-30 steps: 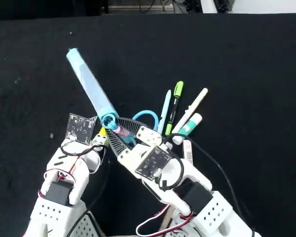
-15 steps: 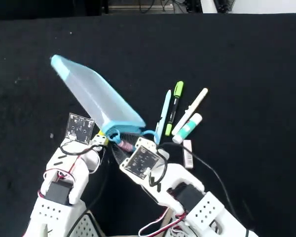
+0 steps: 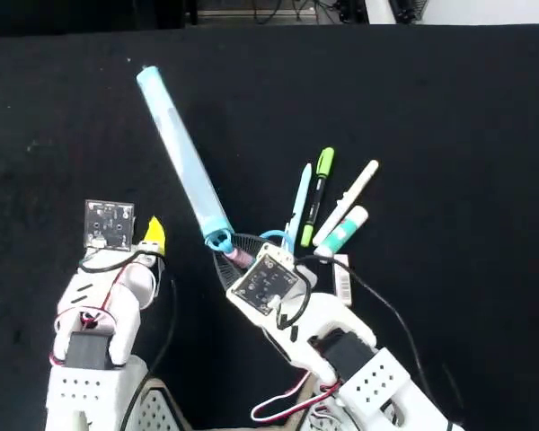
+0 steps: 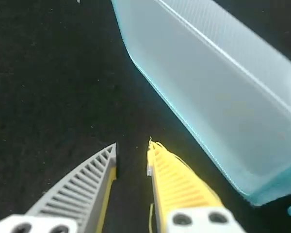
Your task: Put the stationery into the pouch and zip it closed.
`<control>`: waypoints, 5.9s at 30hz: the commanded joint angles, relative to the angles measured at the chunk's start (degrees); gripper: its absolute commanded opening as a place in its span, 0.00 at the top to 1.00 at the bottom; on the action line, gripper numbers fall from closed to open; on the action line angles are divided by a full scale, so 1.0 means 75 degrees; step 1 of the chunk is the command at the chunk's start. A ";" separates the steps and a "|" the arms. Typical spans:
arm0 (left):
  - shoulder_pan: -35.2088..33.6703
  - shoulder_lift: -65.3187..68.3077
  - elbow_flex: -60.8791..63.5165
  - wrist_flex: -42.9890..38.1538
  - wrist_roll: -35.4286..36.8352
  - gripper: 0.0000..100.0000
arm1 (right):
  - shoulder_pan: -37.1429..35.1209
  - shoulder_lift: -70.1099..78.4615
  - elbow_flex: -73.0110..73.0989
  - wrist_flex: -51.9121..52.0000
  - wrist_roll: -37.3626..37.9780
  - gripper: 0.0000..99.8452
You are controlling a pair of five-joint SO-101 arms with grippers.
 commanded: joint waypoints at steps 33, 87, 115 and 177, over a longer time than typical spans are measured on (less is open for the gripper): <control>0.2151 0.0035 -0.4484 0.3528 -0.2555 0.89 | -0.0363 -0.0111 -0.0697 0.1606 0.0047 0.99; 0.2573 0.4466 -0.5245 0.3095 -0.2614 0.81 | -0.0363 -0.0111 -0.0662 0.1512 -0.0023 0.99; 0.2456 0.4454 -0.5902 0.2872 -0.2602 0.97 | 0.1149 -0.0123 -0.0826 0.1196 -0.0023 0.99; -0.0803 0.5908 -0.8281 0.5017 -0.1254 0.83 | 0.0645 0.1155 -0.4296 0.2438 0.0199 0.99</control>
